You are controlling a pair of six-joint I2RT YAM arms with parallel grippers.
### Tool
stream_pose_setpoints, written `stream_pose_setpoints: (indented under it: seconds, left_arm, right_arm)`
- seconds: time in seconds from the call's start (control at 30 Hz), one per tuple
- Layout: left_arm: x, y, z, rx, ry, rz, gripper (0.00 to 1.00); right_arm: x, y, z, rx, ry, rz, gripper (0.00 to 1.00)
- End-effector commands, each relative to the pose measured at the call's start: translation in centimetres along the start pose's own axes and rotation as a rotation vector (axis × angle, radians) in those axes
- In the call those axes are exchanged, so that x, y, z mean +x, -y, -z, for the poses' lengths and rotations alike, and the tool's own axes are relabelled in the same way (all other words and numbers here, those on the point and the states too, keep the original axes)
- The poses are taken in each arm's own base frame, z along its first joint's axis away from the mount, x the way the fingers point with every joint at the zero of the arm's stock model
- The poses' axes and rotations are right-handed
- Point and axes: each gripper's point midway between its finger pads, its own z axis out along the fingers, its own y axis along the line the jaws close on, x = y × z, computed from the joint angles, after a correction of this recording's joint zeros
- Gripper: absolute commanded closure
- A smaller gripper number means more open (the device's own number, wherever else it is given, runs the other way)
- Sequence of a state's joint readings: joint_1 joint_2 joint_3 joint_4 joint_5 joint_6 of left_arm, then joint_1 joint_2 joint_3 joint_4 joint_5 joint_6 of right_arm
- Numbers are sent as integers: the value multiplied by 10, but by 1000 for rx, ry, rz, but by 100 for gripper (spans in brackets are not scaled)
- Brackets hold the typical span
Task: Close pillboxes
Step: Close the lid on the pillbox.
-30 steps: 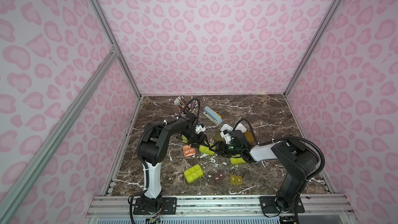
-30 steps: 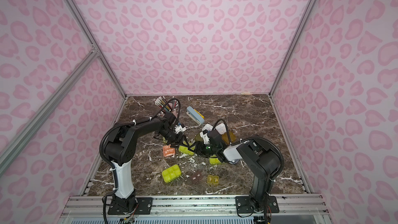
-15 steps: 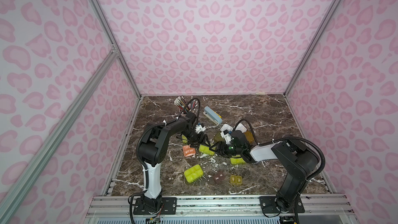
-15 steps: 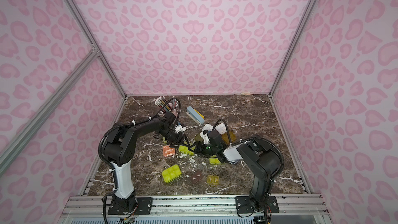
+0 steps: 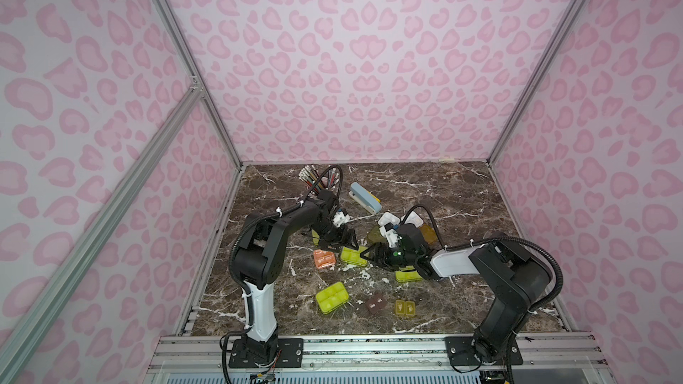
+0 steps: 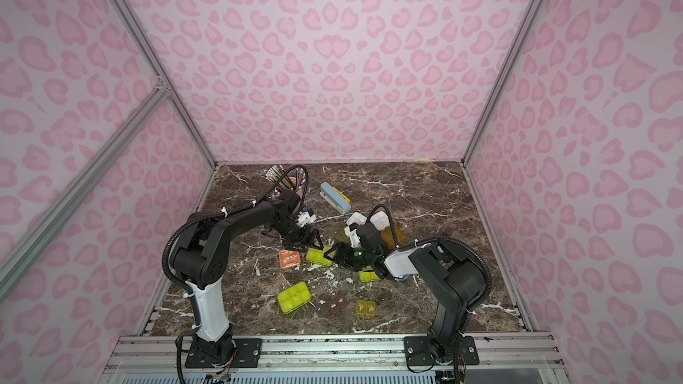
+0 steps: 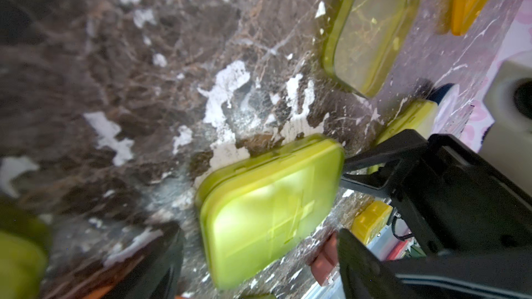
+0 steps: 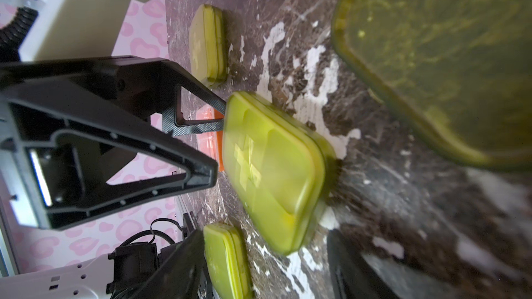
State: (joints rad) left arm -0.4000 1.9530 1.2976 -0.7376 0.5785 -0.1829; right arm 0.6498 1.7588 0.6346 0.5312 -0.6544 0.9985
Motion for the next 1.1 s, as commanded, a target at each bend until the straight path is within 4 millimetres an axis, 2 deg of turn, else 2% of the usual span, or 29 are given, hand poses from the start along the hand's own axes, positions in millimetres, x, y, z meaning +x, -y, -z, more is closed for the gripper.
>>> stream_pose_setpoints:
  seconds: [0.0,0.13,0.27,0.37,0.5,0.63,0.77,0.83,0.93,1.07]
  left_arm:
    - [-1,-6,8,-50,25,-11,15]
    - [-9,-7,23,-88,93,-34,15]
    - [-23,0,60,-83,261,-79,14]
    - [-29,10,88,-48,387,-121,13]
    - [-30,26,102,10,443,-182,13]
    - [-30,40,105,75,455,-228,13]
    - [-27,52,104,143,448,-257,13]
    - [-23,55,98,148,428,-257,14]
    - [-17,56,82,130,362,-239,14]
    - [-21,64,55,178,287,-158,15]
  right_arm:
    - [0,5,1,23,5,9,30]
    - [0,3,3,21,8,12,30]
    - [-4,-7,9,21,27,38,30]
    - [-14,-21,18,42,53,91,30]
    - [-30,-44,37,100,99,188,30]
    - [-52,-66,67,160,174,272,29]
    - [-71,-69,99,165,232,269,29]
    - [-79,-62,114,165,256,249,29]
    - [-90,-41,133,173,278,203,28]
    - [-111,-20,142,168,271,169,28]
